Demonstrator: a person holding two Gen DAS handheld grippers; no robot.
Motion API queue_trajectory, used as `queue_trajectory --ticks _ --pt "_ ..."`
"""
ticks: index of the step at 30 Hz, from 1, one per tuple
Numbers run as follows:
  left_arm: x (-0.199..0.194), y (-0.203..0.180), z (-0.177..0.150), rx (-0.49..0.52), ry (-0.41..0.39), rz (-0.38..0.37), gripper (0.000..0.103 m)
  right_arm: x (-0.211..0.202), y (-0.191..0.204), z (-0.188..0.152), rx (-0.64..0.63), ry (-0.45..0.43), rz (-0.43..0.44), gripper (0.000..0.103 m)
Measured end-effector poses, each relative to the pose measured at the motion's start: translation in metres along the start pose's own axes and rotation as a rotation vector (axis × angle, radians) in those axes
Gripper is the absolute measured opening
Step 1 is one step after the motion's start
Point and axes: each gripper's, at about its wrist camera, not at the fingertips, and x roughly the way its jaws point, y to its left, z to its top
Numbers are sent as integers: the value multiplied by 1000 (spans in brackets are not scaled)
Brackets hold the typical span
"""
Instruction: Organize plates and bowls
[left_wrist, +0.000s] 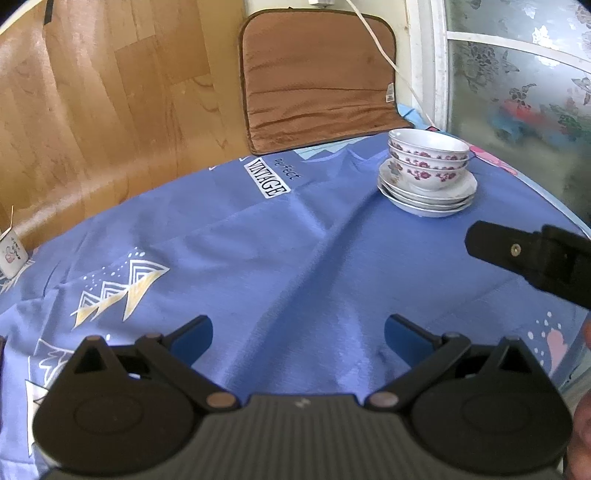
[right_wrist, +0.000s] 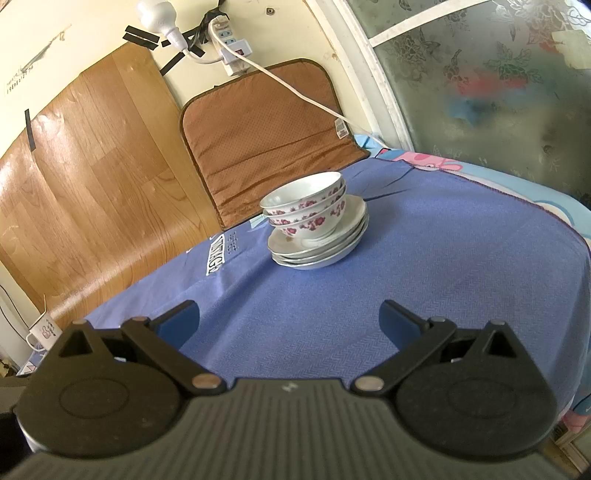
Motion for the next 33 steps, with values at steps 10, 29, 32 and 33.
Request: queue_trajectory --ticks 10,29,32,33 --pt "0 -1 -1 5 0 -9 103 0 0 0 1 1 0 103" --pt "5 -2 -2 12 42 -70 103 -1 0 0 1 0 -1 103" --pt "5 -3 -2 14 49 -79 103 -1 0 0 2 1 -1 103" --pt "5 -3 -2 16 50 -80 103 -1 0 0 2 1 -1 103"
